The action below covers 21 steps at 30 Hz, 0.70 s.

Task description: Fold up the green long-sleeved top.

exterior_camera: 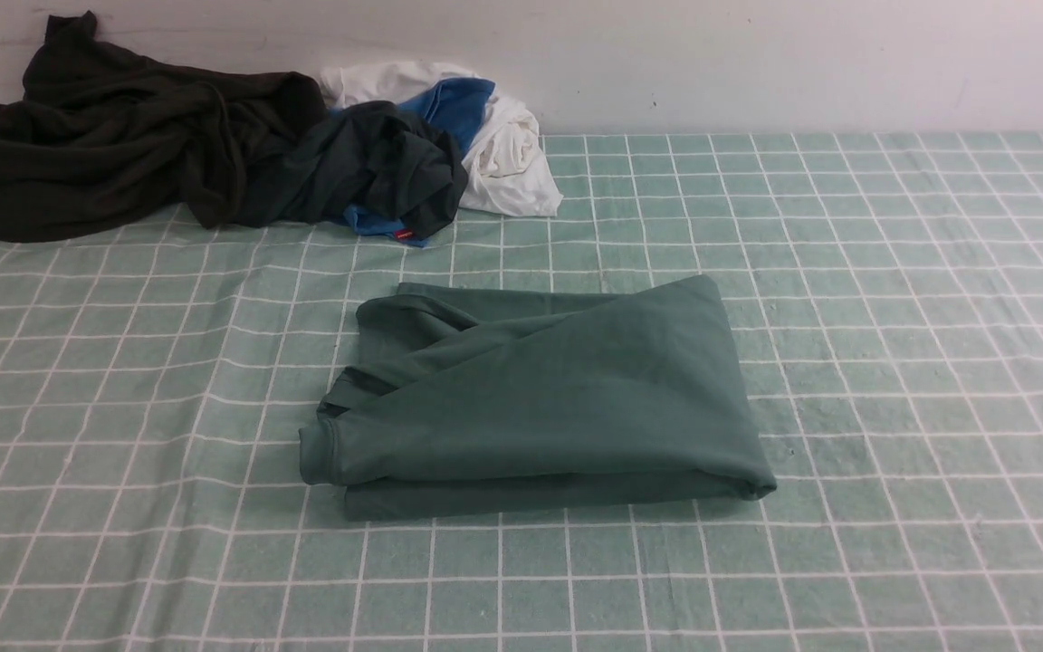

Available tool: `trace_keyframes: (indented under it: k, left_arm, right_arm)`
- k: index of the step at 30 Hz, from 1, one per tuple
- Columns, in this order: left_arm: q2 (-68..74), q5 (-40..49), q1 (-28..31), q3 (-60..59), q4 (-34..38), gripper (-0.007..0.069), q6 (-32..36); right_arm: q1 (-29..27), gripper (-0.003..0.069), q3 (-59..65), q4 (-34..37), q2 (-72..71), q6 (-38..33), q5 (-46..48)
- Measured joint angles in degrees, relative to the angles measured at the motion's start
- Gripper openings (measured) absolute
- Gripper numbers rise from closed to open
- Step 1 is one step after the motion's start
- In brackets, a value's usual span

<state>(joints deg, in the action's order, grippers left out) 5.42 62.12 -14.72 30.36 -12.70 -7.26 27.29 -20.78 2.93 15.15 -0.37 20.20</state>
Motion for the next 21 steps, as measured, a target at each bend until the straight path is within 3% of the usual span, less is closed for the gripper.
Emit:
trace_keyframes:
  k: [8,12,21]
  left_arm:
    - [0.0,0.0,0.0,0.0,0.0,-0.0003,-0.35]
    - [0.0,0.0,0.0,0.0,0.0,-0.0003,-0.35]
    - [0.0,0.0,0.0,0.0,0.0,-0.0003,-0.4]
  right_arm:
    - [-23.39,-0.0014,18.34,-0.07,-12.37,2.76,-8.41]
    - [-30.43,-0.0014,22.32,-0.66,-15.51,5.0,-7.52]
    - [-32.56,-0.0014,22.21,-4.54,-15.76,5.83,-0.29]
